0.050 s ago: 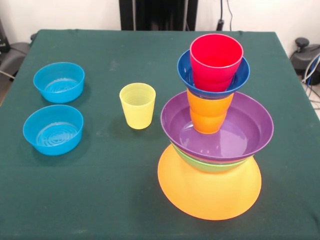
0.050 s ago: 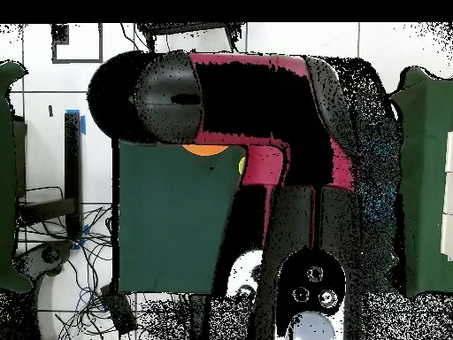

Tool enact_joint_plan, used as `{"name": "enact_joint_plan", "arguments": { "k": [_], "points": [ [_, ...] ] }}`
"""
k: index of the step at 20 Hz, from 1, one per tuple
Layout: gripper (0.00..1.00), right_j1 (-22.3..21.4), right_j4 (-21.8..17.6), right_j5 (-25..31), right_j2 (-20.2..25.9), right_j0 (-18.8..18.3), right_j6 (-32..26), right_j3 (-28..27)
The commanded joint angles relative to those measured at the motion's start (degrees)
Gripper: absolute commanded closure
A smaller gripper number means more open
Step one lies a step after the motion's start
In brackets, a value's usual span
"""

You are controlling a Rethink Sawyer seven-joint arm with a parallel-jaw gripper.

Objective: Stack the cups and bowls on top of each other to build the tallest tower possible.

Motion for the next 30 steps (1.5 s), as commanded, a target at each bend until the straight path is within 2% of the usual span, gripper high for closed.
{"name": "enact_joint_plan", "arguments": {
  "k": [1, 11, 30],
  "points": [
    [1.00, 4.68, -2.95, -1.76, 2.51, 2.31, 3.06, 2.53],
    [1.00, 5.98, -3.91, -2.68, 0.66, 4.44, 3.94, 1.04],
    [1.00, 8.61, -3.60, -10.04, -0.08, 5.96, 5.38, 2.38]
  ]
}}
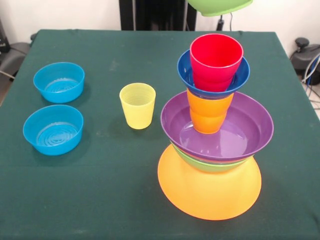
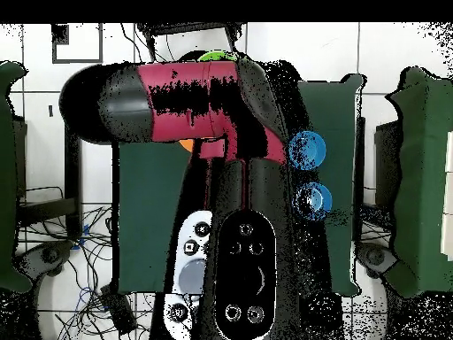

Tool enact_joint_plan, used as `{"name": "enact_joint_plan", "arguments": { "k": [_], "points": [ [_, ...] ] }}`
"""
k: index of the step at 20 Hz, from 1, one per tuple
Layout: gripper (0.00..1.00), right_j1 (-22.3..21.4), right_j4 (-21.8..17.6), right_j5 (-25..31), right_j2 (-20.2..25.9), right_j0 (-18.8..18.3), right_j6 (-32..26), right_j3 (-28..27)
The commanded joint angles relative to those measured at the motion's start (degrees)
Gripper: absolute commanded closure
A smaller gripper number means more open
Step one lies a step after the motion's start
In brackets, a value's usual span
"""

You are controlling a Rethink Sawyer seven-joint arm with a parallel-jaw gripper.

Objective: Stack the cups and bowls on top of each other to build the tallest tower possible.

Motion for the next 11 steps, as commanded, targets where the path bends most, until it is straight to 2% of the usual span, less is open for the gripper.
{"name": "enact_joint_plan", "arguments": {
  "k": [1, 6, 11],
  "points": [
    [1.00, 3.78, -2.92, -3.08, 0.93, 1.08, 5.49, 2.52],
    [1.00, 4.84, -3.71, -2.20, -0.65, 2.67, 6.52, 0.62],
    [1.00, 8.87, -4.84, 1.27, -0.26, 2.82, 2.51, -7.47]
  ]
}}
